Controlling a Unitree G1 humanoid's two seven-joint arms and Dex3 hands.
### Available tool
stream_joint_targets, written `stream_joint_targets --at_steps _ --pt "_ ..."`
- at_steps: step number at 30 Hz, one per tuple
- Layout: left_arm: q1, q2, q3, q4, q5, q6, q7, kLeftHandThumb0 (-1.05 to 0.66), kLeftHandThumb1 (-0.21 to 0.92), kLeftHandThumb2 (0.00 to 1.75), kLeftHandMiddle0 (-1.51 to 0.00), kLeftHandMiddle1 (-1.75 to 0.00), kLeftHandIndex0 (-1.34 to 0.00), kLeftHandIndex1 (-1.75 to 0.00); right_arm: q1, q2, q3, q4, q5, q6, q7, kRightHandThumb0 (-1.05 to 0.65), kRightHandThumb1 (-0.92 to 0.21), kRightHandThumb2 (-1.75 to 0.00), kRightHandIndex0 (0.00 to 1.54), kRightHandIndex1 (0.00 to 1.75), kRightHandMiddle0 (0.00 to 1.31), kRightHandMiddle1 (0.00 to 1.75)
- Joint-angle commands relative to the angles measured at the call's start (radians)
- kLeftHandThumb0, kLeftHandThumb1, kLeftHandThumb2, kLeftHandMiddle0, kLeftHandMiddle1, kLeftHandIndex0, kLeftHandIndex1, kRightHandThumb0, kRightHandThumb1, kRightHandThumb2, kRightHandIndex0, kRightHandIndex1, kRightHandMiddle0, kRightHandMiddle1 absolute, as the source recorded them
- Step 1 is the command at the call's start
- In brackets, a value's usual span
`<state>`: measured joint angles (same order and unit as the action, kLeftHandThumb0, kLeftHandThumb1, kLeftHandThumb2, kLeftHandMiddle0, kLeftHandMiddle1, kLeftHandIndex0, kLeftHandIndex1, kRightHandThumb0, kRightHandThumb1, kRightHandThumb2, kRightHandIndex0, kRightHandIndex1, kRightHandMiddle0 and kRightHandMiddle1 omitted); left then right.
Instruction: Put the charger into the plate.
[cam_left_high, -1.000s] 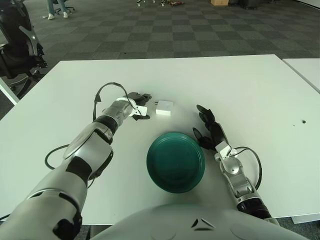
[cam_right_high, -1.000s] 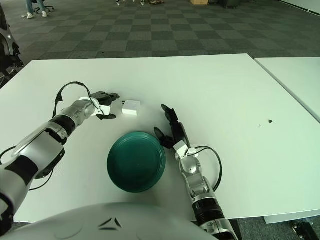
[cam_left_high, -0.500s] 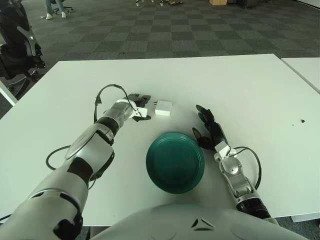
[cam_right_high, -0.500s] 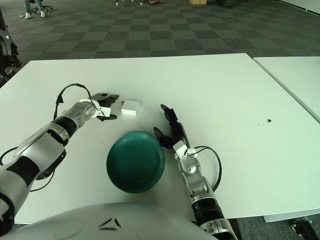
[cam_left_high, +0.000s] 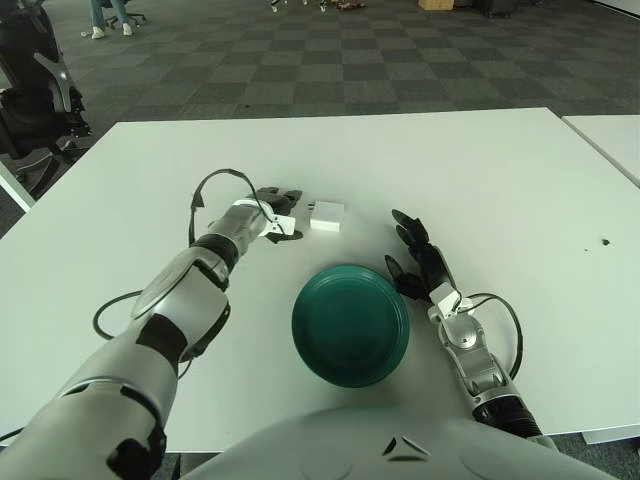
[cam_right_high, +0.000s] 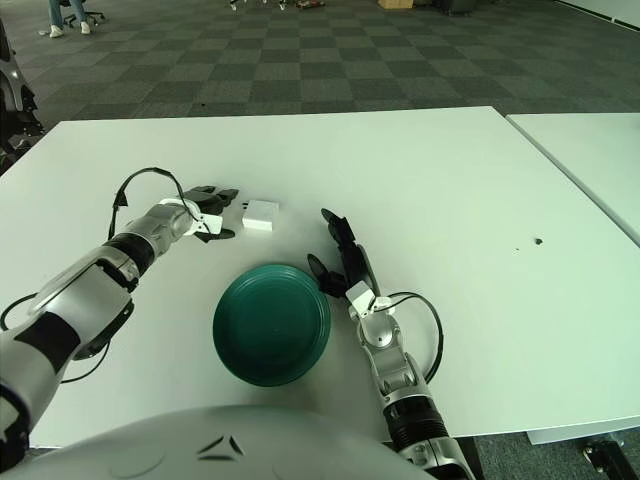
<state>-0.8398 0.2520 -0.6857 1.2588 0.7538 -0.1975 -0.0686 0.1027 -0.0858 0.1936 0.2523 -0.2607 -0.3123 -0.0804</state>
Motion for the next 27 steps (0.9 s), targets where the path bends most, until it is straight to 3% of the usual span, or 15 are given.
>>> stream_joint_targets --at_steps 1,16,27 --pt "0.024 -0.018 -0.004 0.013 0.005 -0.009 0.006 -1.05 0.92 0.47 0.0 0.0 0.0 0.0 0.128 0.01 0.026 0.163 -0.012 0.121 0.009 -0.96 -0.92 -0.66 0.28 0.04 0.0 0.46" --pt "-0.004 -0.048 0.014 0.014 0.007 0.003 0.035 -1.05 0.92 0.43 0.0 0.0 0.0 0.0 0.132 0.024 0.03 0.16 -0.016 0.139 0.004 -0.97 -0.92 -0.67 0.28 0.03 0.0 0.43" --pt "-0.033 -0.027 0.021 -0.025 0.006 -0.027 0.045 -1.05 0.92 0.39 0.0 0.0 0.0 0.0 0.129 0.031 0.029 0.169 -0.014 0.13 -0.003 -0.93 -0.92 -0.61 0.29 0.03 0.0 0.42"
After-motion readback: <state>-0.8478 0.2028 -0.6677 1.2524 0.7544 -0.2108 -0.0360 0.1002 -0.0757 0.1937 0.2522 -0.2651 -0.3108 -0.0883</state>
